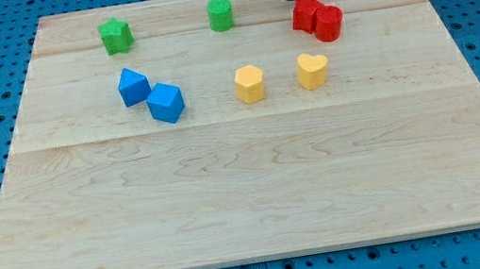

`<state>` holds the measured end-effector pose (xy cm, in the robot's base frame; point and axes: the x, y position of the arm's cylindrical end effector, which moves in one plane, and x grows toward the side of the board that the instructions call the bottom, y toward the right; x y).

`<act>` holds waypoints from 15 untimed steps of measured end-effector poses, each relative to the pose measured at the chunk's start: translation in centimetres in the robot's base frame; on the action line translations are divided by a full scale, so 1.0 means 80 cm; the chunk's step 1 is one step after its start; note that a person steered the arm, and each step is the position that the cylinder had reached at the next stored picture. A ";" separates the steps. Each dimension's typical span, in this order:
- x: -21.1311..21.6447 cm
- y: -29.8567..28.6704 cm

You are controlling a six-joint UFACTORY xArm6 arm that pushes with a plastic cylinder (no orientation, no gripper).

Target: Slide the green star to the top left

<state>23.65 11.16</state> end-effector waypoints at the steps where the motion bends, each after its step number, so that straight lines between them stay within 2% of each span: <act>1: 0.002 0.001; 2: 0.018 0.001; 3: 0.055 -0.036; 5: 0.085 -0.087; 7: 0.094 -0.174; 8: 0.121 -0.241; 10: 0.153 -0.273; 11: 0.102 -0.322; 13: 0.073 -0.391; 14: 0.072 -0.349; 15: 0.071 -0.345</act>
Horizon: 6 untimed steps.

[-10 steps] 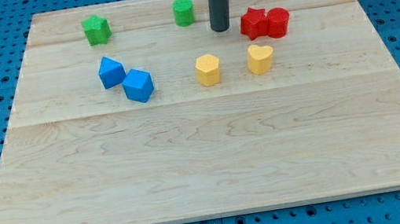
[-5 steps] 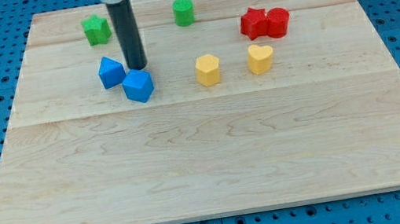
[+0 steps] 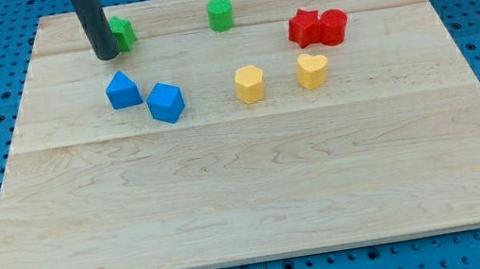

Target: Slide the green star to the top left

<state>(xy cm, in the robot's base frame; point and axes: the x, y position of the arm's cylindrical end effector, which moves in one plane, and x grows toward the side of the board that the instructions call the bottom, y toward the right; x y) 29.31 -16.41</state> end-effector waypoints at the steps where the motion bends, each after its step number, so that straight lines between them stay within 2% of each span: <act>1: -0.005 0.043; 2: -0.005 0.082; 3: -0.064 0.060; 4: -0.070 0.032; 5: -0.030 0.043; 6: 0.066 0.039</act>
